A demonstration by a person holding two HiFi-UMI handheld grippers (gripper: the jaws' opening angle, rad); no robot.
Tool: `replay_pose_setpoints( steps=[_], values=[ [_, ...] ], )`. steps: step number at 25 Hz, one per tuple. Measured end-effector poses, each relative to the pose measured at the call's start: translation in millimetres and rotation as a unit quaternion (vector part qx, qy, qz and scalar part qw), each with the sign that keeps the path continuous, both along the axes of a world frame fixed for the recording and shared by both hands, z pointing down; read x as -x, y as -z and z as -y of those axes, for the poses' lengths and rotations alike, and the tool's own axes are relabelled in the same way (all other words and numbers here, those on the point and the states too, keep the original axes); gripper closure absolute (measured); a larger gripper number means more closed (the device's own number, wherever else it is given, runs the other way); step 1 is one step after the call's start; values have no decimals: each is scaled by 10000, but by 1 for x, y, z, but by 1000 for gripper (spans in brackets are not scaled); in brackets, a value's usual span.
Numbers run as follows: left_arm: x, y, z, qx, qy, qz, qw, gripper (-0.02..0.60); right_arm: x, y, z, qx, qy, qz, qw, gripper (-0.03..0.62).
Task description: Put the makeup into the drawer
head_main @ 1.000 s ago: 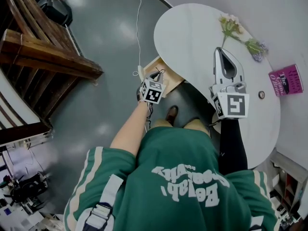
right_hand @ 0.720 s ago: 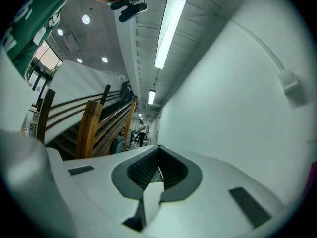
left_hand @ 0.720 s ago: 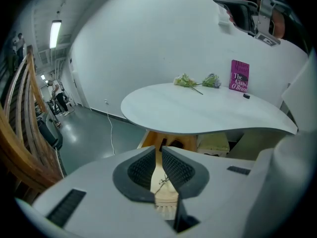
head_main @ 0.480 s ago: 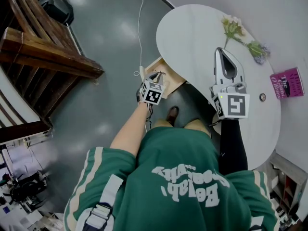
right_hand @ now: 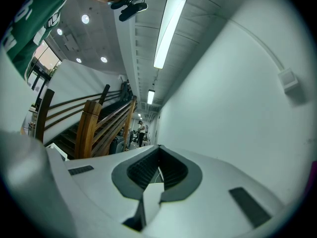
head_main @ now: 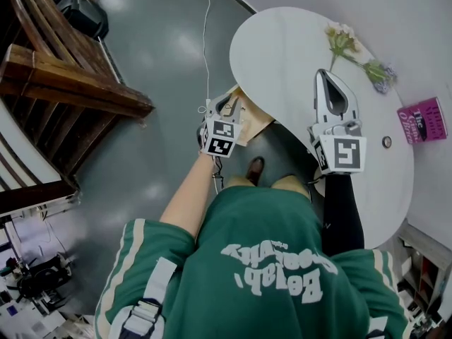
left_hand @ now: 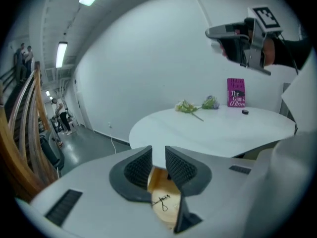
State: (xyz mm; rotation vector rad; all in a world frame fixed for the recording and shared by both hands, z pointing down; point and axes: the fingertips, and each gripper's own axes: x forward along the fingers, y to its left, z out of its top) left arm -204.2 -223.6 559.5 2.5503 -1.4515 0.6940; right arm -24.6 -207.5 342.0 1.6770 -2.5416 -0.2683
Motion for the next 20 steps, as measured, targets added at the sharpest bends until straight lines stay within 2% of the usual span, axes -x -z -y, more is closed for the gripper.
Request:
replay_pose_setpoints(
  steps=[2, 5, 8, 11, 14, 20],
  values=[
    [-7, 41, 5, -462, -154, -121, 9987, 490, -1, 1, 1, -22, -18, 4, 10000, 585],
    [-13, 114, 9, -1193, -275, -346, 9919, 462, -1, 5, 1, -76, -46, 9, 10000, 585],
    [-16, 186, 7, -1941, -331, -595, 9786, 462, 1, 9, 0, -146, -46, 15, 9999, 585],
    [-16, 241, 3, -2597, -376, -848, 9612, 462, 4, 14, 0, -204, -46, 17, 9998, 585],
    [-13, 270, 0, -2875, -350, -983, 9521, 457, 6, 19, -1, -258, -61, 16, 9996, 585],
    [-24, 280, -2, -2922, -447, -1094, 9490, 445, 0, 24, -4, -312, -132, -3, 9994, 585]
  ],
)
